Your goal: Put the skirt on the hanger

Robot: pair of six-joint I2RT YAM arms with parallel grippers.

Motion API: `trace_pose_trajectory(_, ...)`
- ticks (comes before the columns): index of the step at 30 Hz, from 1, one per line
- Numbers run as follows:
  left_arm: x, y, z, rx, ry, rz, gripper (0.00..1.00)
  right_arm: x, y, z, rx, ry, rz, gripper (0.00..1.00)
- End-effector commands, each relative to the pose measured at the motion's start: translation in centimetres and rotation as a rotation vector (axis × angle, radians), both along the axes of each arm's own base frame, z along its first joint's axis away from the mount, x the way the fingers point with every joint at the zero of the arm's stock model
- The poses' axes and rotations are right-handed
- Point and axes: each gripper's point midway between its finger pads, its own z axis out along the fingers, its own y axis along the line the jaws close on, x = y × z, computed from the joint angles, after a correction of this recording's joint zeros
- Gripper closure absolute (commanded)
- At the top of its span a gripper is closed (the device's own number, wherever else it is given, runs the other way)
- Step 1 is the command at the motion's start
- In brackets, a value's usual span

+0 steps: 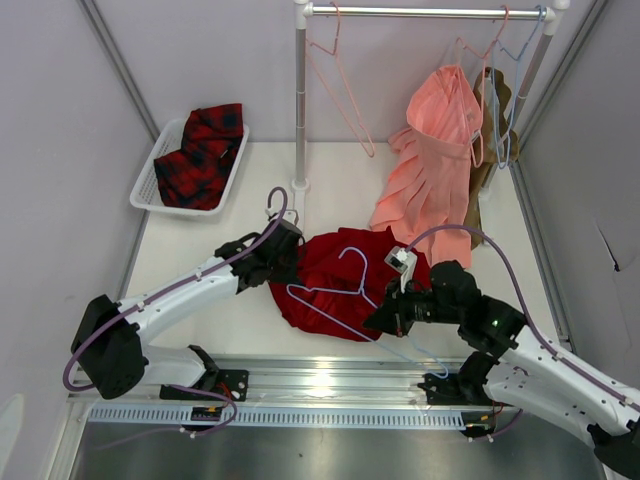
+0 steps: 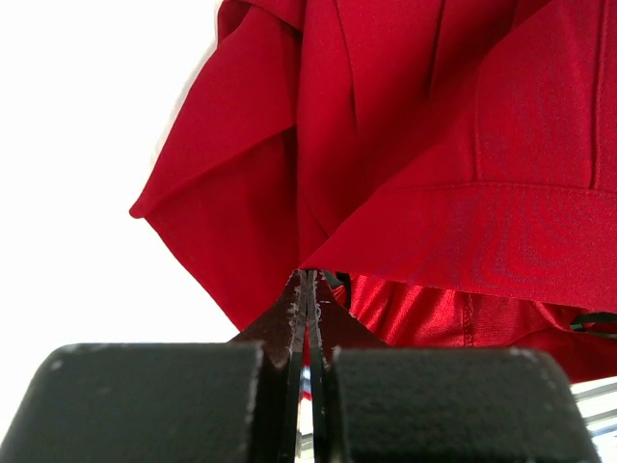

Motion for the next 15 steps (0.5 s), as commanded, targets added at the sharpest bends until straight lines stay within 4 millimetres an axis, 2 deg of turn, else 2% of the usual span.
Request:
trace_pose_trajectory(1, 1.1, -0.6, 2.4, -0.036, -0.065, -0.015, 1.0, 0.8, 0.5, 0.8, 0.03, -0.039, -0.02, 1.0)
trace_pose_trajectory(7, 1.0, 0.0, 1.8, -0.004, -0.058, -0.003, 1.0, 1.1, -0.1, 1.1, 0.014, -0.051, -0.044, 1.0)
trace_pose_trajectory(15, 1.3, 2.4, 0.8, 0.082, -0.113, 0.045, 1.0, 0.5, -1.1, 2.2, 0.052, -0.047, -0.041, 1.0)
